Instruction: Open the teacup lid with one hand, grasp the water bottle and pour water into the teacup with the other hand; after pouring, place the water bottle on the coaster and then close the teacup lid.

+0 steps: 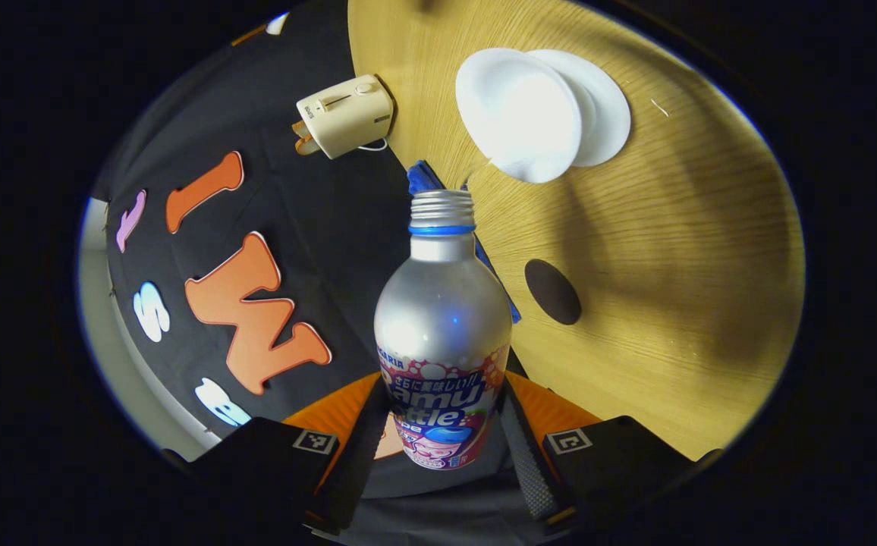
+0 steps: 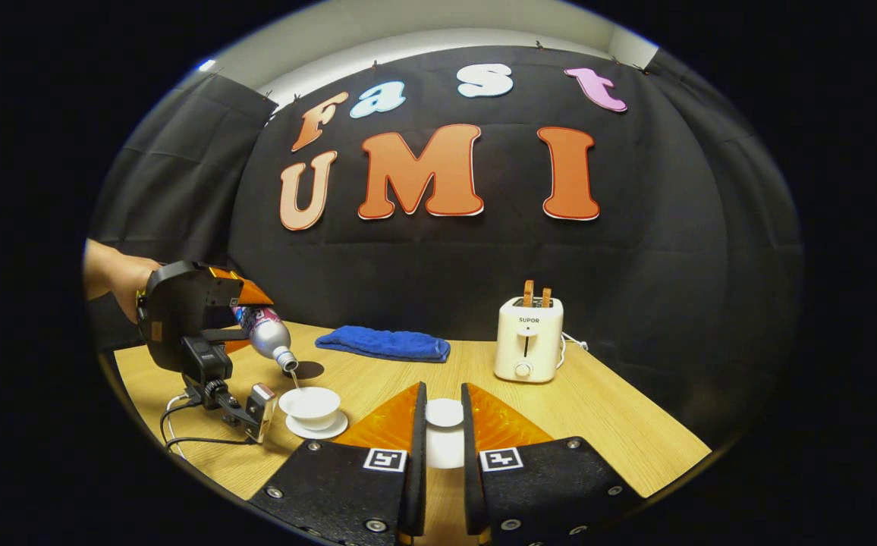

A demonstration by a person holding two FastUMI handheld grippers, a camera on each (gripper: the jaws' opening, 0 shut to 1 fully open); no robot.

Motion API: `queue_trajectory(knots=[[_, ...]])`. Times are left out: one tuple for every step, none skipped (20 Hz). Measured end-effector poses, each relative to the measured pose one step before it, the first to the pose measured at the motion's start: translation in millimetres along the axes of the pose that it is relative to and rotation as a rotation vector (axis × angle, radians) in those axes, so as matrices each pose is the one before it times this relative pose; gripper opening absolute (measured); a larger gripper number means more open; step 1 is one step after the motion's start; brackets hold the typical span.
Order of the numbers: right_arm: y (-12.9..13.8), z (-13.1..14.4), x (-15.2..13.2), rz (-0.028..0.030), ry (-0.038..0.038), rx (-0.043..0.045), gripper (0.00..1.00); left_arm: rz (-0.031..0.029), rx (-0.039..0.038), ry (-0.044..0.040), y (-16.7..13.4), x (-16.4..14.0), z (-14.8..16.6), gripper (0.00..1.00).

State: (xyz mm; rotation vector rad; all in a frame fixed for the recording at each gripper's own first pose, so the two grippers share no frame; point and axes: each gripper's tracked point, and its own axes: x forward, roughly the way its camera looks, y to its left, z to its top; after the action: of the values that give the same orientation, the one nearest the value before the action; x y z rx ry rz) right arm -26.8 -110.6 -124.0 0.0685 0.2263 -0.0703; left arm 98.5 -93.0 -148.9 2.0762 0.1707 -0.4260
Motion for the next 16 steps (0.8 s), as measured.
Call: queue_trajectory(knots=[[-0.61, -1.5, -0.05, 0.00078, 0.00145, -0.00045, 0.21, 0.00722, 0.01291, 0.00358, 3.85, -1.67, -1.87, 0.85], [0.19, -2.54, -0.13, 0.00049, 0.0038, 0.00239, 0.21, 0.00662, 0.00812, 0.00241, 3.19, 0.78, -3.0, 0.85], [-0.21, -1.58, 0.23, 0.00084, 0.0042, 0.00229, 0.21, 0.00507, 0.00398, 0.00339, 3.64, -3.18, -2.08, 0.85], [0.37, -1.06, 0.05, 0.00221, 0.0016, -0.00042, 0.21, 0.00701, 0.00518, 0.00305, 5.25, -1.89, -2.06, 0.82], [-0.36, 0.25, -0.24, -0.00283, -0.00001, -0.00122, 0.21, 0.0083, 0.00656, 0.0029, 4.57, 1.35, -2.48, 0.82], [-0.45, 0.38, 0.27, 0.00187, -0.00135, -0.00082, 0.21, 0.01137, 0.00667, 0.00383, 4.65, -1.27, -1.26, 0.85], [-0.07, 0.61, 0.35, 0.0001, -0.00057, 0.00178, 0.21, 0.00786, 0.00455, 0.00259, 5.39, -1.03, -2.51, 0.85], [0.72, 0.07, 0.27, 0.00392, -0.00081, 0.00136, 0.21, 0.00845, 0.00396, 0.00348, 4.49, 0.29, -2.62, 0.85], [1.24, 1.3, 0.12, 0.00219, -0.00267, -0.00041, 0.21, 0.0032, 0.001, 0.00207, 1.05, -1.07, -0.81, 0.85], [0.24, 0.26, 0.57, 0.00155, -0.00109, -0.00129, 0.21, 0.00655, 0.00156, 0.00626, 2.78, -1.25, -1.83, 0.85], [0.96, 1.95, -0.23, 0.00358, -0.00361, -0.00248, 0.21, 0.00426, 0.00258, 0.00088, 2.36, -1.89, -1.26, 0.82], [0.73, 1.39, 1.46, -0.00001, -0.00228, -0.00154, 0.21, 0.00062, 0.00279, 0.00306, 1.1, 0.06, -0.09, 0.85], [1.47, 1.29, 0.01, 0.00228, -0.0014, 0.00033, 0.21, 0.00215, 0.00297, 0.00202, 0.69, -1.28, -0.75, 0.85], [-1.14, 0.85, 0.22, -0.00831, -0.00299, 0.00526, 0.21, 0.00629, 0.00326, -0.0029, 1.29, 0.96, 1.96, 0.82], [0.4, -0.16, 1.36, 0.004, 0.00096, 0.00379, 0.25, 0.00323, 0.00556, 0.0002, 0.41, -1.23, 0.51, 0.85], [2.14, 0.22, -0.5, 0.00513, -0.00154, 0.00313, 0.21, 0.00429, 0.0133, 0.00395, 0.08, 1.49, 1.87, 0.82]])
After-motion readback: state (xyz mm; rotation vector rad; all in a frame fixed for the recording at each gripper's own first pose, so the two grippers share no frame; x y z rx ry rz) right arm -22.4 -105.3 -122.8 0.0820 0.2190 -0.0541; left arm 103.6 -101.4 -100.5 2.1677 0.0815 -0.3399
